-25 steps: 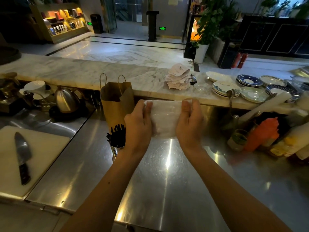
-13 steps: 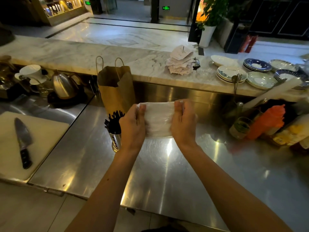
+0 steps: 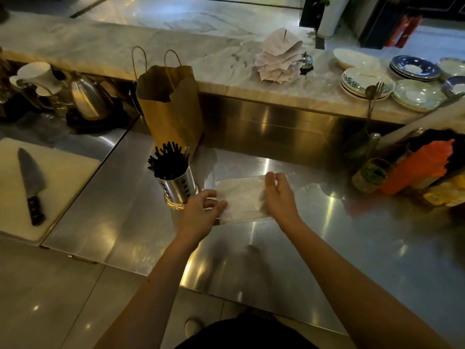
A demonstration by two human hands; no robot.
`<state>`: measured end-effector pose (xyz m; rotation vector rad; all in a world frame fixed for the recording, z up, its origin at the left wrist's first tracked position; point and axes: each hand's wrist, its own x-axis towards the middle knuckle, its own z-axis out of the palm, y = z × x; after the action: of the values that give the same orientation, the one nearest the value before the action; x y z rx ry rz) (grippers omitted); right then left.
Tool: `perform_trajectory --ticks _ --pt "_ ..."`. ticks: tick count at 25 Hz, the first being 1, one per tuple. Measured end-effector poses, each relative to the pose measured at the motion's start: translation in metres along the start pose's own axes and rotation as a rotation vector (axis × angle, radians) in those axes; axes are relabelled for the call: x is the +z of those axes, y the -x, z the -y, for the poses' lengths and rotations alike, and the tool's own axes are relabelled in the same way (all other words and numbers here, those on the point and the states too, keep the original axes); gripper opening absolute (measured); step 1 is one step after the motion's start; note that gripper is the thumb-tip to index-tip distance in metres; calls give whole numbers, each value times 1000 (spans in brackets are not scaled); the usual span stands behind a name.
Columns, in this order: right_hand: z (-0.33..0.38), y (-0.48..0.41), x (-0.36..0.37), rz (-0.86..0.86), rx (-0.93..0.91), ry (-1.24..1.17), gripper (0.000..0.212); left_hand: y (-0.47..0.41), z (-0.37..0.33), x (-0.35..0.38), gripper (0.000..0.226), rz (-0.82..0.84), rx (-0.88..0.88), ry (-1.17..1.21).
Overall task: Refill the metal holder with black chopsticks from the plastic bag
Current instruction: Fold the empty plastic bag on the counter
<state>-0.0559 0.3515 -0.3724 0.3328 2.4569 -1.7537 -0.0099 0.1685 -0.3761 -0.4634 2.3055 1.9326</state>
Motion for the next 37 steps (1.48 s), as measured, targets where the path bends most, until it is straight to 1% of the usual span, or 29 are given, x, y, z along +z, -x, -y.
perform_trajectory --ticks 2,4,6,9,12,15,19,21,24,29,33,37 --pt "-12 -6 -6 169 112 -32 37 -1 10 5 23 -39 -41 33" --pt "-25 -9 -13 310 173 -95 39 -2 15 10 27 -91 -39 10" --pt "-40 -12 -18 385 202 -129 43 -6 24 13 29 -136 -18 -40" --pt "-57 -15 -20 380 179 -109 47 -12 44 17 18 -165 -14 -110" --pt "-69 -19 -20 337 141 -48 46 -15 59 24 6 -150 -40 -137" --pt "-81 -25 -21 333 117 -8 40 -13 66 29 13 -124 -76 -148" --pt "-93 -30 -20 331 83 58 23 -9 77 31 23 -100 -123 -111" --pt "-96 -33 -16 371 69 70 22 -3 82 28 27 -124 -153 -90" --pt "-99 -37 -3 475 47 109 24 15 91 20 30 -197 -201 -73" --pt "-88 -19 34 710 11 183 26 67 115 4 30 -384 -280 -4" --pt "-78 16 67 852 -94 232 28 119 134 -12 32 -552 -289 75" --pt "-78 76 102 1014 -213 262 28 199 156 -31 33 -711 -305 173"
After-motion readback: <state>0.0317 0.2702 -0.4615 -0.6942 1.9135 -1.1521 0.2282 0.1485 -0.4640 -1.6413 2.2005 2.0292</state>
